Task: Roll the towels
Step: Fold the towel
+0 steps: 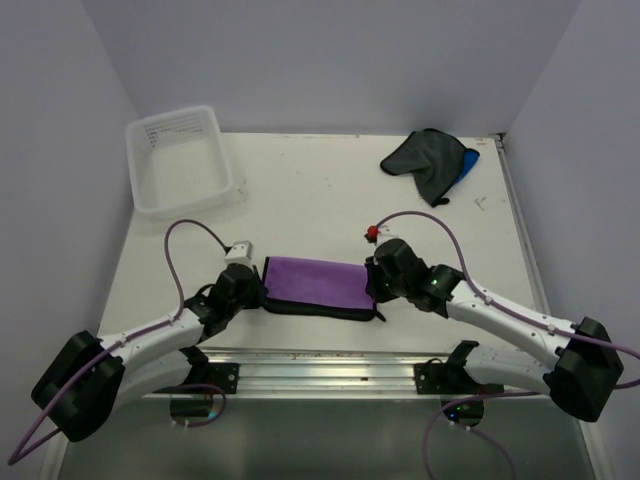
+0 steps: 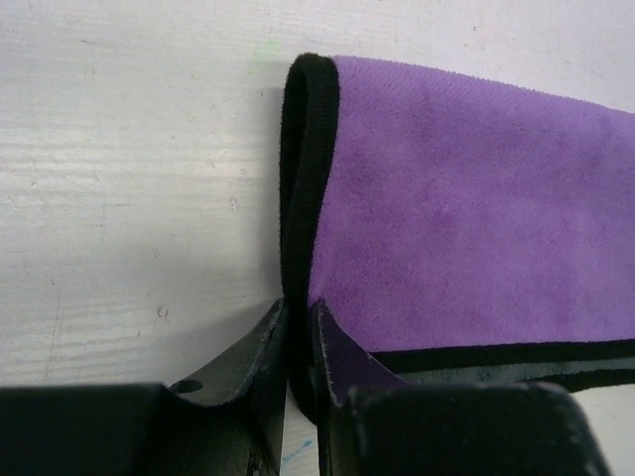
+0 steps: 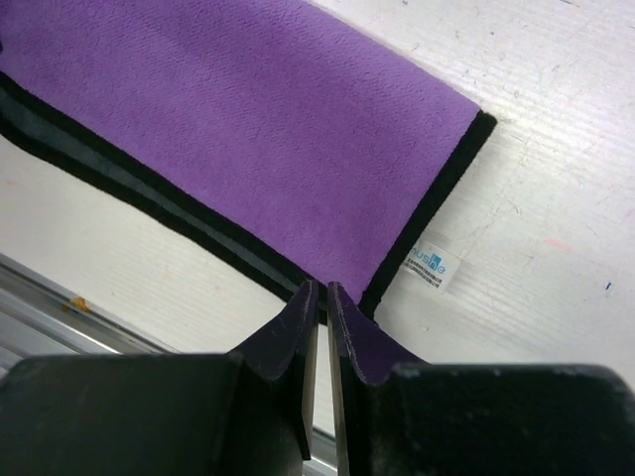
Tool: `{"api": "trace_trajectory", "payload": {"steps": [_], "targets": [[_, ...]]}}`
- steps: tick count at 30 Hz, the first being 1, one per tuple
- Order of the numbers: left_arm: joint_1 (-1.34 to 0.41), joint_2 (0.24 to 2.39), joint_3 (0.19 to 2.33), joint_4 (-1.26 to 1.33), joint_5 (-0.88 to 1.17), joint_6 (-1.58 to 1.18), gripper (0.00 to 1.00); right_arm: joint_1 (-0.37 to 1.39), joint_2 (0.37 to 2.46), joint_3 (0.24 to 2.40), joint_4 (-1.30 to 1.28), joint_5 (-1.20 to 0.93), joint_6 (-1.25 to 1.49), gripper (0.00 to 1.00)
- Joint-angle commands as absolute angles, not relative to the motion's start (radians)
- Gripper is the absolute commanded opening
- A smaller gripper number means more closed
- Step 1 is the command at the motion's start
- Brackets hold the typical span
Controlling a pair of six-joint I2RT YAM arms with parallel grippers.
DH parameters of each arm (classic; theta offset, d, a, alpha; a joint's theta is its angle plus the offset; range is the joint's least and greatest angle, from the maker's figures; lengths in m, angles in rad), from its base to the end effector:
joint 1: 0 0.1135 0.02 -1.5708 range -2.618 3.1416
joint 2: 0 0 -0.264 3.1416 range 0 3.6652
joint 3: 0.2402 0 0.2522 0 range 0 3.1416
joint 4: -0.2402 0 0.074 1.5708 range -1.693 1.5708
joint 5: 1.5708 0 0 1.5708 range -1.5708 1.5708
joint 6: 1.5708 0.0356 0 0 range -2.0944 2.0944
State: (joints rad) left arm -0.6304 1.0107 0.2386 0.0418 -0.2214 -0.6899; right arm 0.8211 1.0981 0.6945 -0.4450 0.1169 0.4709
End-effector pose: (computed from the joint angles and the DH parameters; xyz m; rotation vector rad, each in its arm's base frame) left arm 0.1485 -0.0987 0.1367 -0.1838 2.3103 -0.4311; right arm 0.1536 0.1589 0.2255 -0.3752 2.4331 0.4446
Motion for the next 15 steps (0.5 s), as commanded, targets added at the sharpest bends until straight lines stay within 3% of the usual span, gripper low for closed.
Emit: {"api": "trace_trajectory", "payload": {"steps": [1, 11, 15], "targets": [[-0.626, 1.011, 0.294, 0.054, -0.230, -0.664, 0.17, 0.815, 1.074, 0.683, -0.449, 0.144, 0.463, 0.12], [-0.627, 0.997, 0.336, 0.002, -0.233, -0.626, 0.15, 0.813, 1.075, 0.667, -0.437, 0.144, 0.469, 0.13], [-0.627, 1.015, 0.334, 0.002, -0.222, -0.624, 0.19, 0.813, 1.077, 0.657, -0.434, 0.137, 0.469, 0.17]]}}
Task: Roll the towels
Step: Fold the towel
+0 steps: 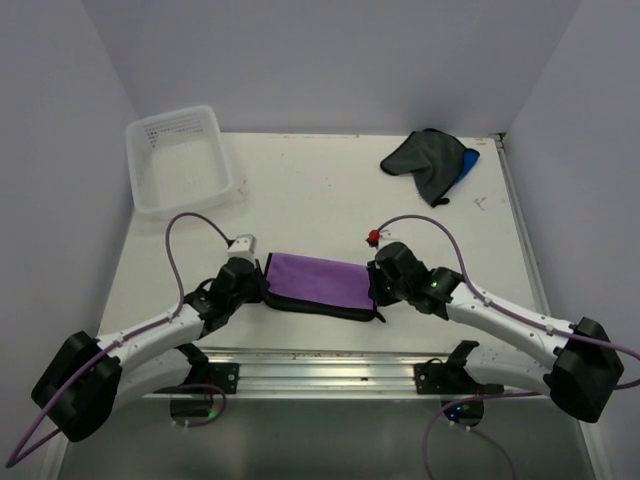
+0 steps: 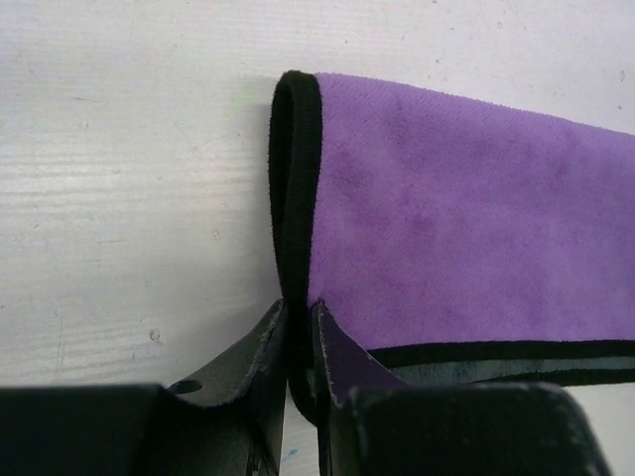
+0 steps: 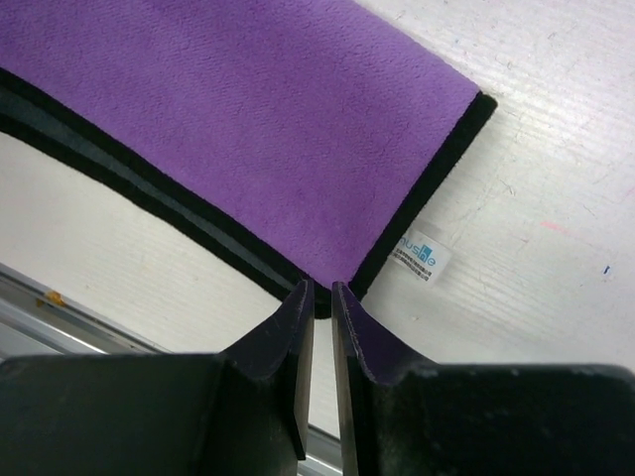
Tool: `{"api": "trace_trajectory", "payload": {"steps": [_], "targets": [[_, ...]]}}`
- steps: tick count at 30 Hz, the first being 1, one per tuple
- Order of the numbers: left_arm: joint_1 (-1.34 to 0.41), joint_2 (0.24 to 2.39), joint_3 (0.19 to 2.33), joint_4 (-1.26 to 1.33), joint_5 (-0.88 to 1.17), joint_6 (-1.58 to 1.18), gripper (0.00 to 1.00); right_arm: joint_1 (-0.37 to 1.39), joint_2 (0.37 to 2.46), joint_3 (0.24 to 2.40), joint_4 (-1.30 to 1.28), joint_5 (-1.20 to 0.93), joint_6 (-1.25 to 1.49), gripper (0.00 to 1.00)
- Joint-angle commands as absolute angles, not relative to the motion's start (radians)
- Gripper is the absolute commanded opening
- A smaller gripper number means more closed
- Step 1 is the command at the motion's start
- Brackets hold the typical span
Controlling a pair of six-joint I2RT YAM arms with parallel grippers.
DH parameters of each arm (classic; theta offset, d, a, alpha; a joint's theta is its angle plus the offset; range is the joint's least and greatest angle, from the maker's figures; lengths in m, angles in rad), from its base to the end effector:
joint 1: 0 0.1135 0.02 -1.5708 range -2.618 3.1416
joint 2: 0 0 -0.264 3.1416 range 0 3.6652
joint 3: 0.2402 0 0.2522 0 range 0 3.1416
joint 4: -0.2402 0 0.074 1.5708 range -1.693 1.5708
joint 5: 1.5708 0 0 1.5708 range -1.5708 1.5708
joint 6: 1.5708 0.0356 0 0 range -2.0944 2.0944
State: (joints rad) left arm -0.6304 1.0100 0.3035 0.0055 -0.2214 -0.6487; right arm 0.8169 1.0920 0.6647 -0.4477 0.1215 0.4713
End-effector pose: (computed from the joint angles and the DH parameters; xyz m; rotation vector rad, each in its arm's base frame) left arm 0.1564 -0.1045 0.1535 -0.1389 2.2835 -0.4297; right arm 0.1512 0.1547 0.2170 -0.3729 2.4554 0.4199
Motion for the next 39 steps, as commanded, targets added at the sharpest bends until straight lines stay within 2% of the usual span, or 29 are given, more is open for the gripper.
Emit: {"api": "trace_trajectory", "payload": {"steps": [1, 8, 9, 11, 13, 26, 33, 36, 39], "targets": [[-0.627, 1.019, 0.331, 0.002, -0.221, -0.626, 0.19, 0.813, 1.077, 0.655, -0.434, 0.135, 0.472, 0.18], [-0.627, 1.034, 0.324, 0.009, -0.212, -0.620, 0.26, 0.813, 1.075, 0.646, -0.430, 0.135, 0.477, 0.21], [-0.627, 1.032, 0.325, 0.009, -0.212, -0.618, 0.26, 0.813, 1.075, 0.643, -0.428, 0.135, 0.477, 0.21], [-0.627, 1.029, 0.325, 0.008, -0.212, -0.614, 0.18, 0.813, 1.075, 0.640, -0.423, 0.135, 0.482, 0.21], [-0.627, 1.026, 0.327, 0.005, -0.215, -0.611, 0.18, 0.813, 1.078, 0.640, -0.419, 0.132, 0.480, 0.21], [-0.629, 1.026, 0.364, -0.052, -0.245, -0.572, 0.24, 0.813, 1.078, 0.635, -0.416, 0.129, 0.486, 0.22], [-0.629, 1.040, 0.359, -0.018, -0.222, -0.569, 0.05, 0.813, 1.080, 0.632, -0.414, 0.127, 0.486, 0.20], [-0.629, 1.048, 0.359, -0.018, -0.216, -0.569, 0.00, 0.813, 1.078, 0.630, -0.417, 0.130, 0.483, 0.20], [-0.627, 1.034, 0.360, -0.023, -0.213, -0.568, 0.00, 0.813, 1.074, 0.630, -0.419, 0.133, 0.483, 0.19]]}}
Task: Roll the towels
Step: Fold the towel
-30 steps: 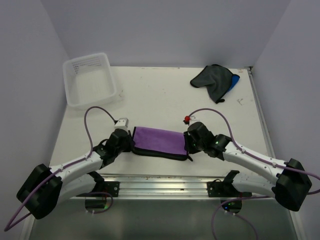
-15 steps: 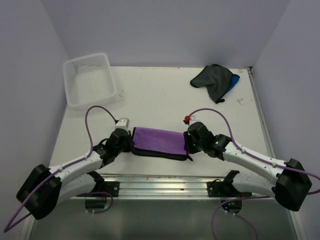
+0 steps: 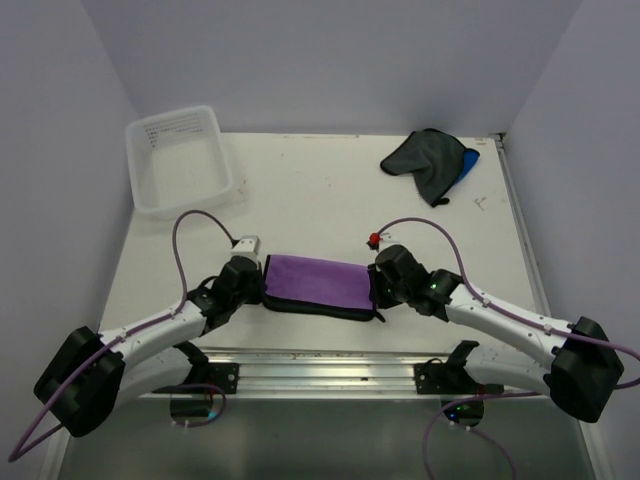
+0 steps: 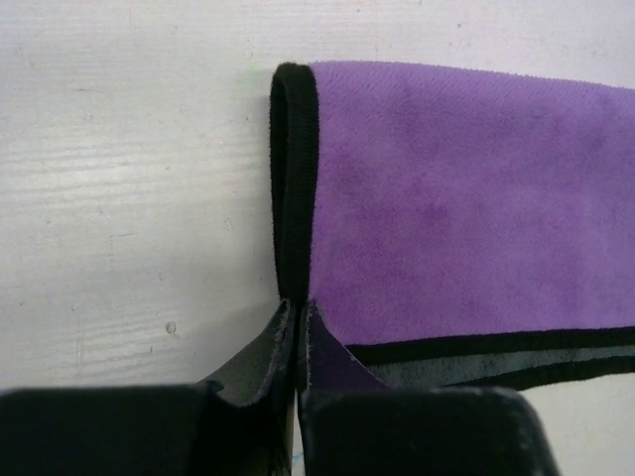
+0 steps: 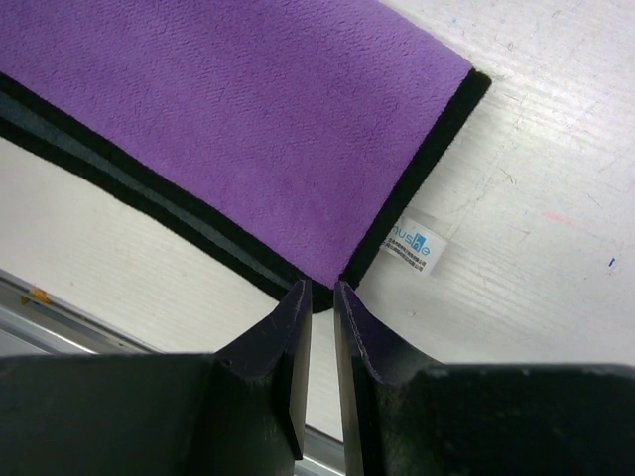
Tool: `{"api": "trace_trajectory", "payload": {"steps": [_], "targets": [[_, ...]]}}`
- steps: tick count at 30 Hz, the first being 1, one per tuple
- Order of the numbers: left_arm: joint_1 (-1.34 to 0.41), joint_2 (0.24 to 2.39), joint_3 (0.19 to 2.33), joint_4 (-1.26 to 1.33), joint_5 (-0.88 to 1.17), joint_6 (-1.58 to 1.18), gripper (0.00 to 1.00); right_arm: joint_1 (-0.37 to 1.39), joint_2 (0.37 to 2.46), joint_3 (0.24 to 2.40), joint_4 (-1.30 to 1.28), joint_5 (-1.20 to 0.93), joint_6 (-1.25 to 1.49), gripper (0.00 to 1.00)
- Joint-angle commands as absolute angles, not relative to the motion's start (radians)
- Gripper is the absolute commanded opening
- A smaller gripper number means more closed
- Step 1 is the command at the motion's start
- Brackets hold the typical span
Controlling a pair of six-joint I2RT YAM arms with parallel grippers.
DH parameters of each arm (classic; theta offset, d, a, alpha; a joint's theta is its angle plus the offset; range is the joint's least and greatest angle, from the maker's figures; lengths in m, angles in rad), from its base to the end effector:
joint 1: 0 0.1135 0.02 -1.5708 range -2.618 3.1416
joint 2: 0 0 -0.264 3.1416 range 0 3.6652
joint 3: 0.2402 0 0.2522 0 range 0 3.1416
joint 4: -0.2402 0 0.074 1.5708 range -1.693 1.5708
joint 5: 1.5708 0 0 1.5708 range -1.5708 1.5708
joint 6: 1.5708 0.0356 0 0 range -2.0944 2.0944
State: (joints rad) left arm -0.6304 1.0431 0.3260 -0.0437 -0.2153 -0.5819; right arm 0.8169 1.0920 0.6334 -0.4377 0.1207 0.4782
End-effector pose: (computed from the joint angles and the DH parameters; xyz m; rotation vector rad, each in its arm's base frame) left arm 0.1579 -0.1058 0.1508 -0.0515 2.3373 -0.3630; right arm 0.1488 0.1522 0.2078 -0.3696 2.4763 0.4088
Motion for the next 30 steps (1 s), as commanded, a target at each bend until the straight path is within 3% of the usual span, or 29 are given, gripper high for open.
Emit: {"api": "trace_trajectory", "payload": {"steps": [1, 11, 25, 30], "targets": [[-0.627, 1.031, 0.365, -0.025, -0.210, -0.566, 0.00, 0.813, 1.071, 0.630, -0.422, 0.133, 0.483, 0.19], [-0.632, 1.017, 0.463, -0.067, -0.166, -0.580, 0.00, 0.813, 1.049, 0.634, -0.451, 0.153, 0.479, 0.24], [-0.637, 0.976, 0.426, -0.104, -0.146, -0.600, 0.00, 0.813, 1.043, 0.603, -0.472, 0.157, 0.462, 0.22], [-0.635, 0.988, 0.425, -0.104, -0.147, -0.597, 0.00, 0.815, 1.048, 0.606, -0.502, 0.188, 0.495, 0.27]]}}
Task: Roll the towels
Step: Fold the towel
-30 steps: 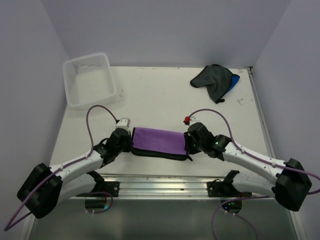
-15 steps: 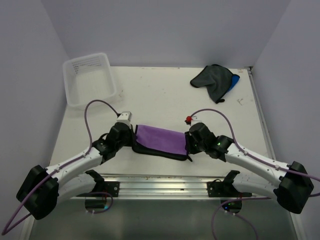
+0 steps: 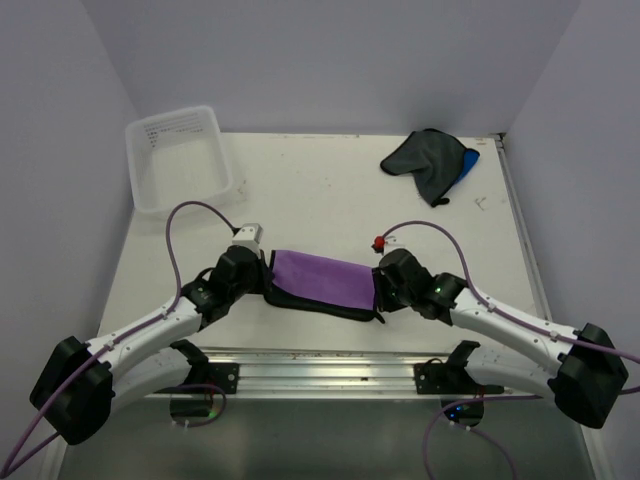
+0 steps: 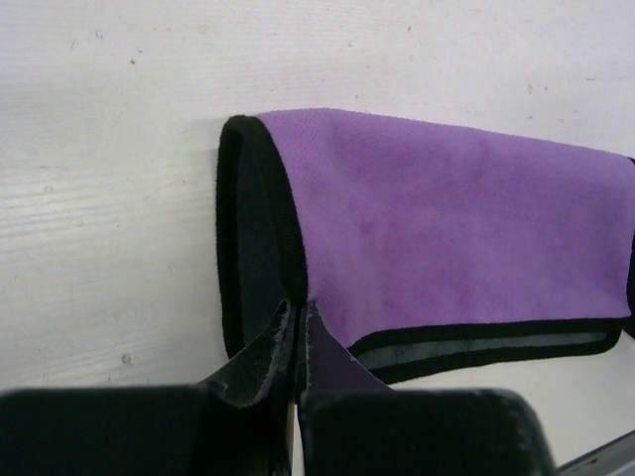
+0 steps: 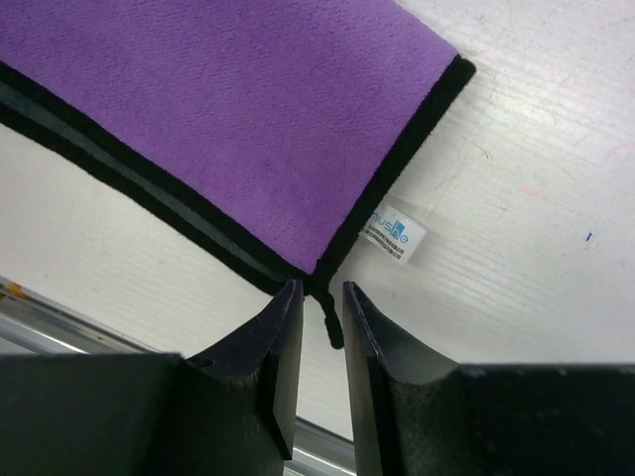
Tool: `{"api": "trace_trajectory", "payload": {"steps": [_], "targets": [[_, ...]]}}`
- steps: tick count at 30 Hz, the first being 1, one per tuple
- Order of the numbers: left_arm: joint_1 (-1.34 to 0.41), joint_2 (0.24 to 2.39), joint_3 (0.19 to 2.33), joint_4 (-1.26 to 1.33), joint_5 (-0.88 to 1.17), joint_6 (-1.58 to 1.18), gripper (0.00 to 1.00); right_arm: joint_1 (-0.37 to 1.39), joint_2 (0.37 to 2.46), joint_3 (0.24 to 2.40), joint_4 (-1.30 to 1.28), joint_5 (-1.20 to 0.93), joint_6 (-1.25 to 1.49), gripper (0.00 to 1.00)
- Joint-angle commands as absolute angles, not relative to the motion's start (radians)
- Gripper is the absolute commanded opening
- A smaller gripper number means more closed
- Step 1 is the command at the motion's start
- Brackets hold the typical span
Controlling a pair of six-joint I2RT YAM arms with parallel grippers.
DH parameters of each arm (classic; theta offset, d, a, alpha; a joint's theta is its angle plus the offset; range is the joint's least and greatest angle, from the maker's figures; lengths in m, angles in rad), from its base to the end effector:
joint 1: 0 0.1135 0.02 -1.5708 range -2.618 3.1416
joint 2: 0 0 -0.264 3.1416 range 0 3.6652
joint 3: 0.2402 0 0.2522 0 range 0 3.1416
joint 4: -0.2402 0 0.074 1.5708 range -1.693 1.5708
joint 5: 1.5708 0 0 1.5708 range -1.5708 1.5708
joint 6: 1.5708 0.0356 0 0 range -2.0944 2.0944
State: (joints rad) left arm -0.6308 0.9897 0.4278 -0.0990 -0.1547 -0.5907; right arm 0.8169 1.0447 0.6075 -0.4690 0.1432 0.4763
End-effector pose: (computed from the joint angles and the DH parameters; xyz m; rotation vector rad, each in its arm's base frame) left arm 0.1652 -0.1138 0.1874 -0.0405 2.2683 -0.4920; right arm 0.1421 0.1439 0.2065 -0.3630 2.4766 0.3770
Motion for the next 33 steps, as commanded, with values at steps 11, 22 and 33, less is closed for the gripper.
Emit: {"api": "trace_trajectory", "payload": {"steps": [11, 22, 33], "targets": [[-0.637, 0.999, 0.426, -0.095, -0.153, -0.581, 0.00, 0.821, 1.077, 0.598, -0.526, 0.155, 0.535, 0.34], [-0.637, 1.012, 0.419, -0.078, -0.150, -0.588, 0.00, 0.862, 1.158, 0.597, -0.491, 0.097, 0.511, 0.34], [-0.637, 1.006, 0.405, -0.074, -0.160, -0.587, 0.00, 0.879, 1.204, 0.604, -0.495, 0.109, 0.514, 0.29]]}}
